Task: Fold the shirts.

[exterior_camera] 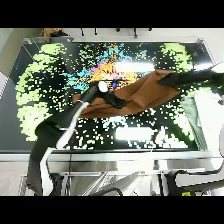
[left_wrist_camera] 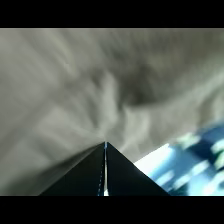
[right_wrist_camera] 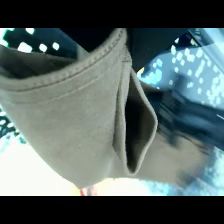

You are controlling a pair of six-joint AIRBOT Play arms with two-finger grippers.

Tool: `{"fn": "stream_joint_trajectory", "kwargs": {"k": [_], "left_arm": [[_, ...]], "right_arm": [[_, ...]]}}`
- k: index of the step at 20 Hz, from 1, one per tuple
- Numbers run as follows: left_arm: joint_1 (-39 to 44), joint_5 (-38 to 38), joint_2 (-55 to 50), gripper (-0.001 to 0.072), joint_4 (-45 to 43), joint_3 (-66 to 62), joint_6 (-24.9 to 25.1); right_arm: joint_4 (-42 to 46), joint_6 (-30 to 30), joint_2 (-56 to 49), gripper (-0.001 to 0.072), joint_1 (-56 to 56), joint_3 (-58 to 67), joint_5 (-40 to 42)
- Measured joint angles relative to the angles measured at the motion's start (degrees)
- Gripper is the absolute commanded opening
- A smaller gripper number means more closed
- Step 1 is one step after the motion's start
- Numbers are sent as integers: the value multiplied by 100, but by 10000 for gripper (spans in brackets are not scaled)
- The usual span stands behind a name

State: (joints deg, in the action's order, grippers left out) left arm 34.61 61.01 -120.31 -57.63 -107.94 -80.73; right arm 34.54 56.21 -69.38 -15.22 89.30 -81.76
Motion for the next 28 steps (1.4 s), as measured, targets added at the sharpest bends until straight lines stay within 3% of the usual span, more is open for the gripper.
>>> {"fn": "stream_joint_trajectory", "kwargs": {"k": [4, 8, 15, 20, 21, 22, 23, 24, 25, 28], "left_arm": [[682, -516, -562, 14, 463, -787, 11], [656, -627, -249, 14, 605, -800, -44], [-1283, 774, 2096, 14, 874, -739, 337], [-2872, 1528, 3580, 14, 1952, -732, 730], [-3060, 1687, 3764, 14, 2081, -732, 789], [-3187, 1862, 3906, 14, 2201, -732, 846], [-3248, 1976, 3998, 14, 2262, -723, 885], [-3270, 2068, 4059, 14, 2308, -691, 920], [-3268, 2157, 4111, 14, 2374, -627, 938], [-3185, 2347, 4262, 14, 2509, -216, 970]], "right_arm": [[55, 258, 142, 24, -181, 553, -546], [153, 385, 48, 24, -221, 695, -833], [33, 511, -232, 24, 529, 741, -636], [-317, 529, -737, 29, 2363, 743, 1207], [-422, 527, -951, 219, 2839, 743, 1714], [-557, 422, -1224, 559, 3303, 743, 2380], [-667, 291, -1521, 611, 3768, 743, 3045], [-726, 184, -1792, 501, 4151, 743, 3622], [-767, 103, -2041, 461, 4478, 741, 4092], [-769, -42, -2282, 463, 4933, 745, 4614]]}}
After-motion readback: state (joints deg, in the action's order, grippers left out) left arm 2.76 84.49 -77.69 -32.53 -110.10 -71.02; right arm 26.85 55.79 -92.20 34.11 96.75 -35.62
